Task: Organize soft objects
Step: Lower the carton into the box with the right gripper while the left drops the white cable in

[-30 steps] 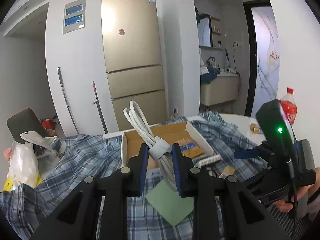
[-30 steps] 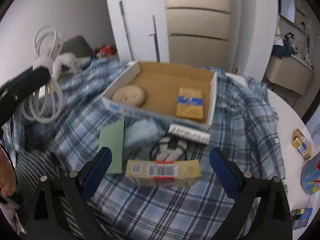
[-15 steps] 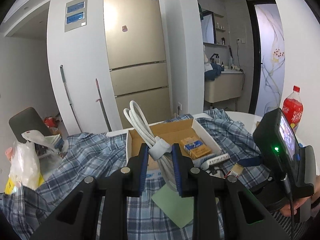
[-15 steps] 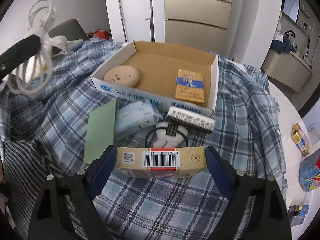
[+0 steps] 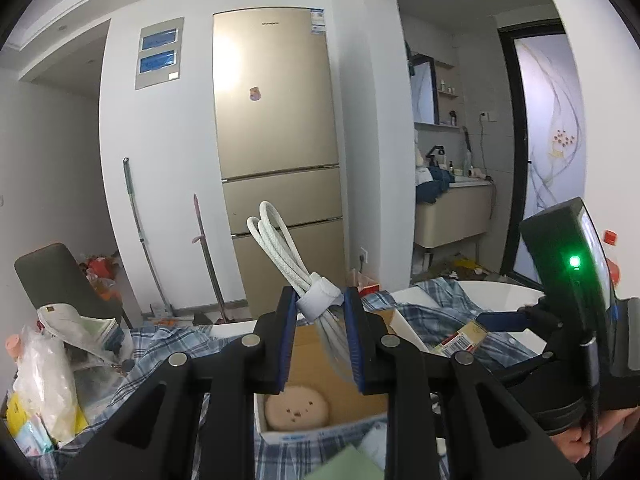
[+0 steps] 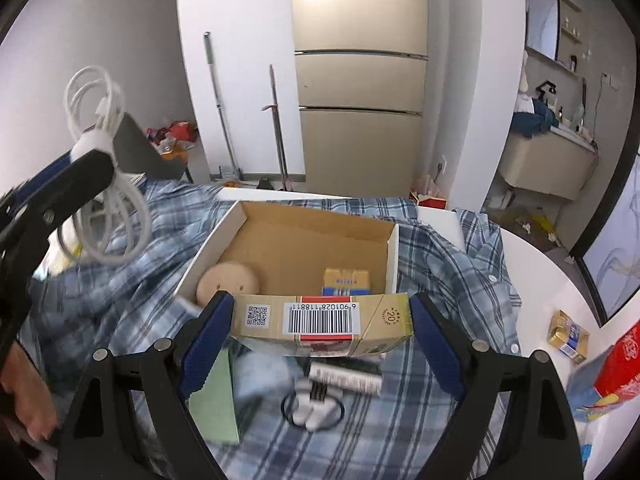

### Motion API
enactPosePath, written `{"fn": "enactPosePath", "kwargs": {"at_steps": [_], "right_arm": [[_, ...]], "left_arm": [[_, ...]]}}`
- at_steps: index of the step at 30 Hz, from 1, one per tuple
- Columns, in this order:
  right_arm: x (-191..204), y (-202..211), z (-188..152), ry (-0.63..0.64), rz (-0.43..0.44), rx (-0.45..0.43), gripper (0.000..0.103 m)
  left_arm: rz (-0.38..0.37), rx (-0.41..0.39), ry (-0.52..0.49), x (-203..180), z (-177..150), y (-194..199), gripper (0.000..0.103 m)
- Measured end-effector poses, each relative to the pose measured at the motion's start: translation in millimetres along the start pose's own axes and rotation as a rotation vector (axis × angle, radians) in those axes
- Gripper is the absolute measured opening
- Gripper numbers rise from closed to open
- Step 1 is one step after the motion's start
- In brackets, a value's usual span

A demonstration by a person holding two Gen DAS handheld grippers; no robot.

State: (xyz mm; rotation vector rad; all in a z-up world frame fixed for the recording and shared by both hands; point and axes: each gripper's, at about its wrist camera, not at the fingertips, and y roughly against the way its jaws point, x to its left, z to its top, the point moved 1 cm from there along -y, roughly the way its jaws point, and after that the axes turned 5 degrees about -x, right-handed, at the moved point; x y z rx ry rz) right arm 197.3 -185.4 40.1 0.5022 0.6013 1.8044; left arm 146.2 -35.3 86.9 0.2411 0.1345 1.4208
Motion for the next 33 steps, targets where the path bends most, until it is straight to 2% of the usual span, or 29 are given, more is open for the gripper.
{"fn": "enactPosePath", "kwargs": {"at_steps": [4, 7, 13, 22, 27, 33], "right_arm": [[3, -36, 3, -0.024, -0.023, 0.046, 0.088], [10, -59, -2, -0.055, -0.005, 0.088, 0.087], [29, -87, -13, -0.059, 0.0, 0.131, 0.087], [38, -94, -20, -0.036, 0.027, 0.125, 0.088], [31, -99, -23, -0.066, 0.05, 0.147, 0.09], [15, -100, -25, -0.079, 0.035, 0.161, 0.093]], "left_arm": [[0.025, 0.022, 0.046, 13, -9, -24, 0.025], [0.047, 0.036, 0.08, 25, -24, -37, 0.025], [0.064, 0.086, 0.122, 41, -54, -61, 0.025], [0.017, 0.157, 0.145, 49, -79, -82, 0.025], [0.027, 0.17, 0.146, 52, -81, -85, 0.025], [0.029, 0.199, 0.128, 47, -87, -91, 0.025]]}}
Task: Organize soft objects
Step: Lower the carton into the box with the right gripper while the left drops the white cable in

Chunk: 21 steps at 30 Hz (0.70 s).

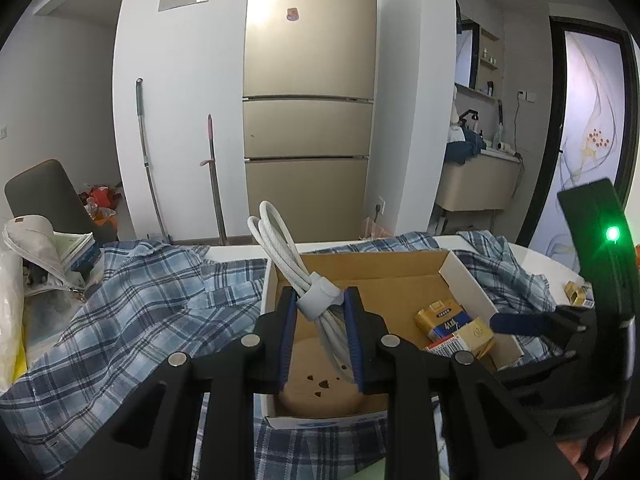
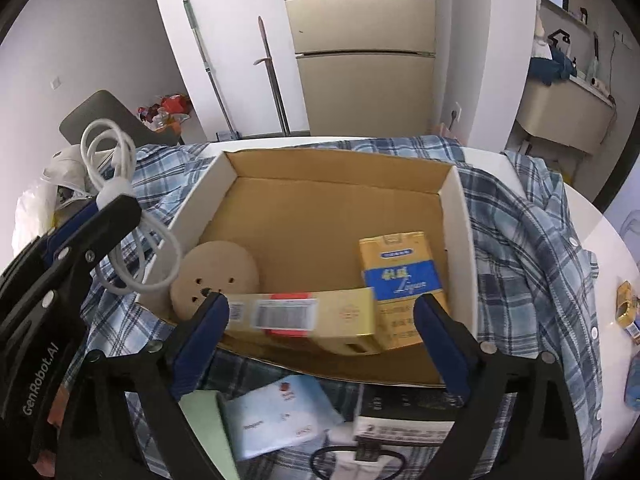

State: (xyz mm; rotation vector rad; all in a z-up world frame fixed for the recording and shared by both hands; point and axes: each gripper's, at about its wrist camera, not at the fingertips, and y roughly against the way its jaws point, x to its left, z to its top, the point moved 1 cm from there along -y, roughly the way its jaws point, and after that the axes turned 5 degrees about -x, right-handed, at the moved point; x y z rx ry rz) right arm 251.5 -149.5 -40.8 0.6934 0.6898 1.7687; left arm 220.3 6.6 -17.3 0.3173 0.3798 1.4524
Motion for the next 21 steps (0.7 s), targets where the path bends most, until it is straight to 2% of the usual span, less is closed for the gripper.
{"fn": "enactPosePath", "kwargs": {"at_steps": [10, 13, 16, 17, 19, 20, 21], "right_arm": [[-30, 12, 8, -0.04, -0.062, -0.031, 0.093], [-40, 13, 10, -0.058, -0.085, -0.039, 0.093], [-45, 12, 11, -0.068, -0.079, -0.033, 0.093], [-46, 12, 11, -0.072, -0.075, -0.035, 0.093], [-47, 14, 12, -0.077, -0.068, -0.045, 0.093], [-46, 16, 13, -0.074, -0.062, -0.05, 0.093], [-45, 18, 13, -0.07, -0.058, -0.056, 0.093]], "left_arm": [[-0.04, 0.061, -0.049, -11, -10, -14, 0.025], [-0.064, 0.089, -0.024, -8, -13, -20, 0.025], [-0.083, 0.081, 0.005, -3, -12, -17, 0.027], [-0.073, 0.073, 0.003, -3, -11, -16, 0.033], [-0.057, 0.047, -0.008, -5, -10, -12, 0.061], [-0.049, 0.033, -0.012, -6, -9, -9, 0.083], [-0.038, 0.004, -0.019, -6, -9, -5, 0.087]]}}
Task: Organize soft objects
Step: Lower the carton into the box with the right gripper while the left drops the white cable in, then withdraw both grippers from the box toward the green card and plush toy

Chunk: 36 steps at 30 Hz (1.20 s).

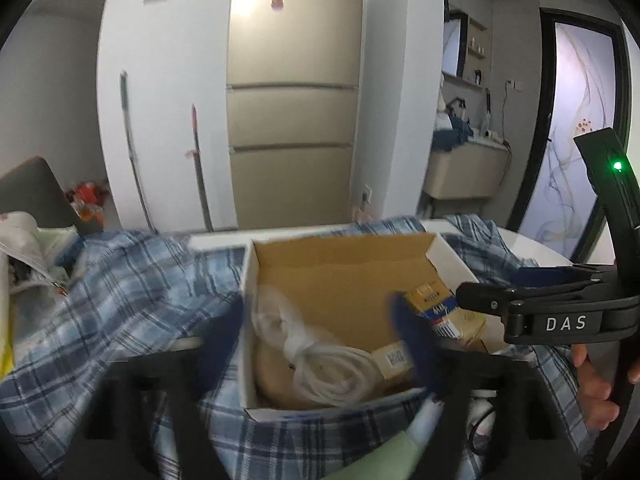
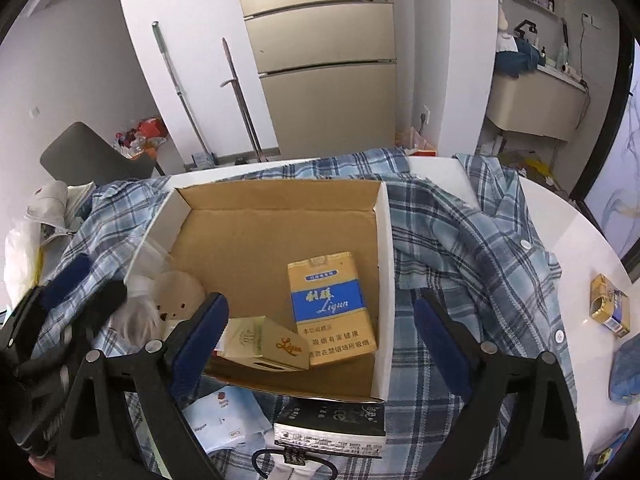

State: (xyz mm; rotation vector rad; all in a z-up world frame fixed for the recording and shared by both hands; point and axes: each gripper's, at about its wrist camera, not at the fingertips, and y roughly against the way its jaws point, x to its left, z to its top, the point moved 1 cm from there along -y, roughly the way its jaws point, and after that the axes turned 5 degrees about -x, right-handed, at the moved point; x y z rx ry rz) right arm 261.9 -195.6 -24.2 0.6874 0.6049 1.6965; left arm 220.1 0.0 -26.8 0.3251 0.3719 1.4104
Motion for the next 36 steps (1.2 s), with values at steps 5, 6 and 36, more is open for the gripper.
{"fn": "enactPosePath", "kwargs": {"at_steps": [5, 6, 36], "right_arm": [[1, 14, 4, -0.003, 0.015, -0.035, 0.093], [2, 17, 6, -0.002, 0.017, -0.043, 0.093], [-2, 144, -51, 0.018, 0.009, -0.413, 0.102]], "left_arm": [[0.006, -0.069, -0.029, -8, 8, 20, 0.088], [0.01, -0.082, -0.038, -10, 12, 25, 0.088], [-0.026, -0.373, -0.133, -52, -12, 177, 0.103]]}}
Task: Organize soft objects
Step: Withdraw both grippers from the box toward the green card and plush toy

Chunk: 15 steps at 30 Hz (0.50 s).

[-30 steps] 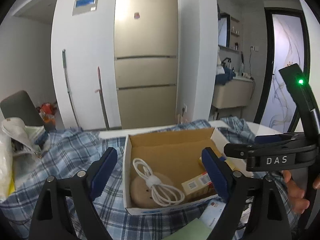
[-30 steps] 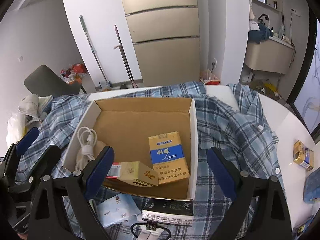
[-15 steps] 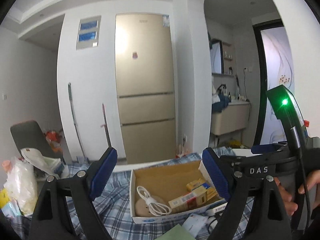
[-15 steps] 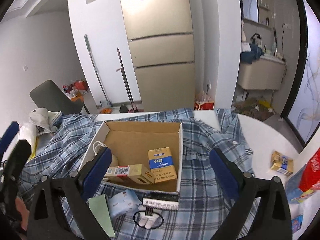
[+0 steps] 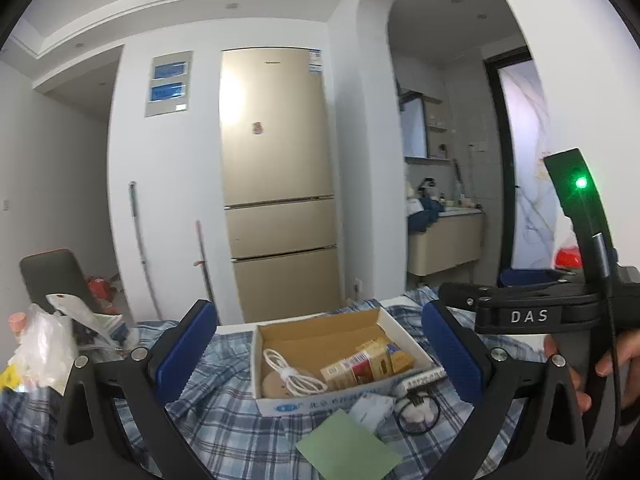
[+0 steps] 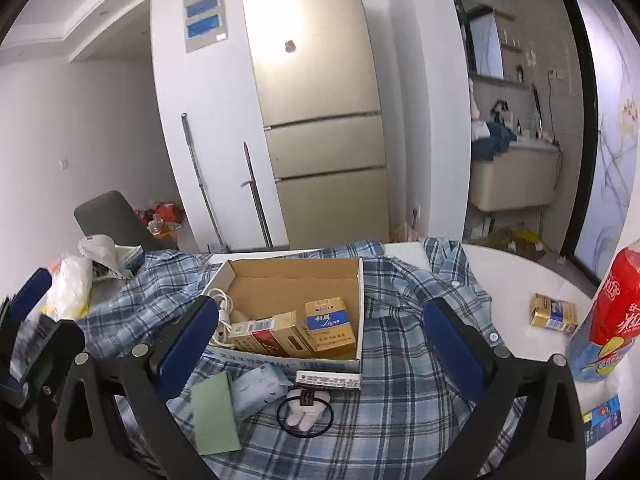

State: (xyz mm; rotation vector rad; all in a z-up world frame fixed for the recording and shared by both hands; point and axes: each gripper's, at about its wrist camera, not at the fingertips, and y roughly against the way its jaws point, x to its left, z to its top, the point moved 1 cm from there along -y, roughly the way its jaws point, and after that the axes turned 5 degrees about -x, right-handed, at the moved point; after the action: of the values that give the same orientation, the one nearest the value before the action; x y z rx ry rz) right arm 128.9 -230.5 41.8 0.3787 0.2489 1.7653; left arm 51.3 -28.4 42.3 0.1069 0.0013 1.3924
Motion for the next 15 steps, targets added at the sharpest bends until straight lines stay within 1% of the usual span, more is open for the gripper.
{"fn": "enactPosePath", "kwargs": {"at_steps": [1, 3, 5, 6, 8, 12, 15], "right_arm": [[0, -2, -5, 0.025, -0.014, -0.011, 0.102], [-4, -6, -15, 0.029, -0.046, -0.03, 0.102], [-8, -10, -25, 0.01, -0.03, -0.041, 0.102], [-9, -14, -31, 0.01, -0.024, -0.039, 0.102], [-10, -24, -40, 0.024, -0.035, -0.01, 0.102], [-12, -41, -54, 0.027, -0.025, 0.07, 0.102], [-13, -43, -58, 0.016, -0.024, 0.094, 0.102]], "left_arm": [[0.013, -0.008, -0.01, -1, -5, 0, 0.103], [0.033, -0.013, -0.012, 1, -15, -2, 0.103], [0.037, 0.007, -0.006, 3, -26, -6, 0.103], [0.043, 0.036, -0.005, 4, -32, -10, 0.103], [0.04, 0.073, 0.003, 5, -37, -17, 0.103], [0.044, 0.109, 0.041, 13, -42, -22, 0.103], [0.042, 0.144, 0.063, 18, -46, -27, 0.103]]}}
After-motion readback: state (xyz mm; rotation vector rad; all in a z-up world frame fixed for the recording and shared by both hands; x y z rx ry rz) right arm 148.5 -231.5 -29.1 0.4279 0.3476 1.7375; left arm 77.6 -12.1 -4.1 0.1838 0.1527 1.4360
